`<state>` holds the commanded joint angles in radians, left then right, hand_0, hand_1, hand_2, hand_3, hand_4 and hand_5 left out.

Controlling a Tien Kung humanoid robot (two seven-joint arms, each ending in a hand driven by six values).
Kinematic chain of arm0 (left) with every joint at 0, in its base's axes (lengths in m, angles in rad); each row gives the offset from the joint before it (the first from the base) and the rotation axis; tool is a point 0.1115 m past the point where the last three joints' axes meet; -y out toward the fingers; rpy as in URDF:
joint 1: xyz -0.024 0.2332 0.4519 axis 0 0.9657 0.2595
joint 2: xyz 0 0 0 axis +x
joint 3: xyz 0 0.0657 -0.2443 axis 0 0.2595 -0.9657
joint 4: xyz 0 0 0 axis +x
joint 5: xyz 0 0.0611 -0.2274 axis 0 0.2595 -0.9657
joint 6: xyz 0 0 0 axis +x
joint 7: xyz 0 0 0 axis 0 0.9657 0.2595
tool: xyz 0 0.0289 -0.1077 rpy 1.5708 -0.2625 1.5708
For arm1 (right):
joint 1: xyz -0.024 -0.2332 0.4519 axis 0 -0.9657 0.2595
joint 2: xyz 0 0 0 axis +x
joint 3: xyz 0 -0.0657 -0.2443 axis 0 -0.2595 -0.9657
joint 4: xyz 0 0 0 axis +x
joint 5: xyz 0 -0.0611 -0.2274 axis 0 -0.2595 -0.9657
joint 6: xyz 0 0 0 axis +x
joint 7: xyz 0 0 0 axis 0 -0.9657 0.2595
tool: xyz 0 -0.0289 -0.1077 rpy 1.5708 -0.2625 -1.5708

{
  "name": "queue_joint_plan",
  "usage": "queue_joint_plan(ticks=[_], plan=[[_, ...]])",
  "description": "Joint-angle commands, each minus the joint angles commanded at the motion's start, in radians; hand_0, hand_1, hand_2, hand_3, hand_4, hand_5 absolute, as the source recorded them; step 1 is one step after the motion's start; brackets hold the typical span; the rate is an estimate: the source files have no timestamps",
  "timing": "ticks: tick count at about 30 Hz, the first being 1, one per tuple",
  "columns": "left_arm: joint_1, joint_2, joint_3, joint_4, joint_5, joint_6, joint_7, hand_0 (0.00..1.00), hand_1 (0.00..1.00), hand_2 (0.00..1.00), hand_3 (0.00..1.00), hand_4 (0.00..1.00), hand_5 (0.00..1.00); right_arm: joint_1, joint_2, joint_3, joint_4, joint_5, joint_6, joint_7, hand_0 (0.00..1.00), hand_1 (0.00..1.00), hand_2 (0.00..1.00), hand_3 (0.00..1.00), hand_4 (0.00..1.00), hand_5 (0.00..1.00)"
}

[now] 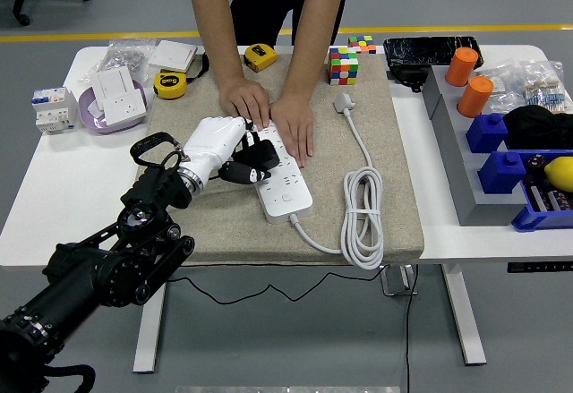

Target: Pick up the plug,place it near the board,insert it into the board,press the button

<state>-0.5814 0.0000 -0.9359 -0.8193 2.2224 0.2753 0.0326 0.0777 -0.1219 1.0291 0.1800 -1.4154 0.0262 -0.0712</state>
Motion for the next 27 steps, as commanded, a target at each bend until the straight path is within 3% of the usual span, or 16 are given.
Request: queue_joint_plan(ticks=[27], plan=[[-0.002, 0.0, 0.005, 0.031, 0.043, -0.02, 0.0, 0.474, 0.386, 0.281, 0.349, 0.529, 0.036, -0.001, -0.004, -0.006, 0.0, 0.003, 0.0, 0.0, 0.818, 0.723, 0.7, 0.637, 0.939, 0.606]])
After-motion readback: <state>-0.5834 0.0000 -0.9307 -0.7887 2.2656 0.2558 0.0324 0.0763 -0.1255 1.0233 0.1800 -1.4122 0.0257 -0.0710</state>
